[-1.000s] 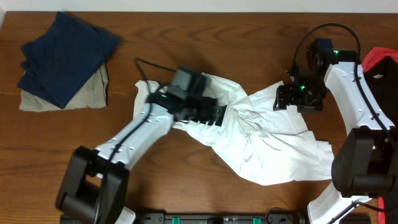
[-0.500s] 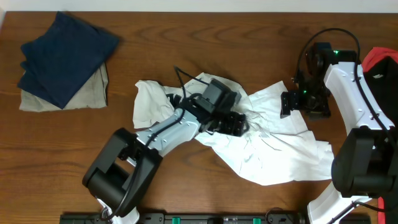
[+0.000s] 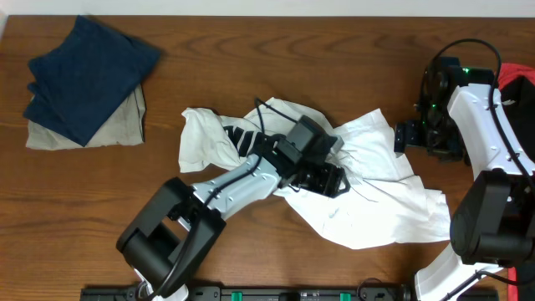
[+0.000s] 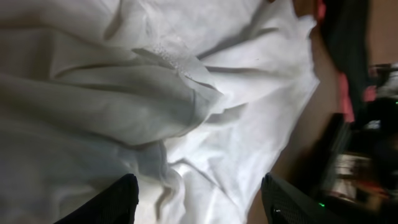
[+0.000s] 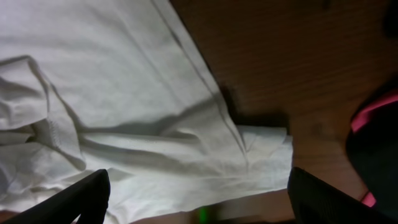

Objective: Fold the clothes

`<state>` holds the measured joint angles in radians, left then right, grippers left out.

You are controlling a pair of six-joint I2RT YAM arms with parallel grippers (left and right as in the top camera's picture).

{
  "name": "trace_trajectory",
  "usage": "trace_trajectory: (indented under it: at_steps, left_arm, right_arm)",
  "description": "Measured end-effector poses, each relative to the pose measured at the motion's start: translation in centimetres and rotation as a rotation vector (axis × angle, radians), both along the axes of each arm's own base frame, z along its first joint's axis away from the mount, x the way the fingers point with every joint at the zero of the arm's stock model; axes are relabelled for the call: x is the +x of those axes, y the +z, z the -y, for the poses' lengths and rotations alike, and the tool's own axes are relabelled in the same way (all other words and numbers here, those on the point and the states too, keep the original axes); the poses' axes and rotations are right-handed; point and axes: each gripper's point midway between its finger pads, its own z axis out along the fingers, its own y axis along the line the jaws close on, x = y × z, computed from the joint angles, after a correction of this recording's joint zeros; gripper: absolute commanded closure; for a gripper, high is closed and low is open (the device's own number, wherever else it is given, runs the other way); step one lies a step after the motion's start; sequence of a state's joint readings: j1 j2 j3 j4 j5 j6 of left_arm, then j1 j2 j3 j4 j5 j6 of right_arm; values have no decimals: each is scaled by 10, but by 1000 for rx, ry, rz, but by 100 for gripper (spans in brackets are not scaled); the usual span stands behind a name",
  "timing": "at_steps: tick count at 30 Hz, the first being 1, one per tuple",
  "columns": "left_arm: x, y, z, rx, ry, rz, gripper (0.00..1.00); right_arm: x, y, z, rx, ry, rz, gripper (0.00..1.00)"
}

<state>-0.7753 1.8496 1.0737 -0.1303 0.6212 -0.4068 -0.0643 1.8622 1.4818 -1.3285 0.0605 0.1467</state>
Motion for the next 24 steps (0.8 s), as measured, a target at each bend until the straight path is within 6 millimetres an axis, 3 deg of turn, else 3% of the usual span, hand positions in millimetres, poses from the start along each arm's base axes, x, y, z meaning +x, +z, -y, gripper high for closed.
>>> trace_trajectory:
  at_steps: [6,11,17,24]
  left_arm:
    - [4,-15,3,145,17,195,35]
    - [22,-9,11,168,62,344,38]
    - [33,-5,11,176,97,401,54]
    - [32,-12,8,201,95,395,54]
  right_arm:
    - [-2,0,0,-1,-1,-9,10]
    - [-4,1,0,0,-2,-17,10]
    - [-5,1,-1,1,-1,-20,10]
    - [-5,1,-1,0,-2,-20,10]
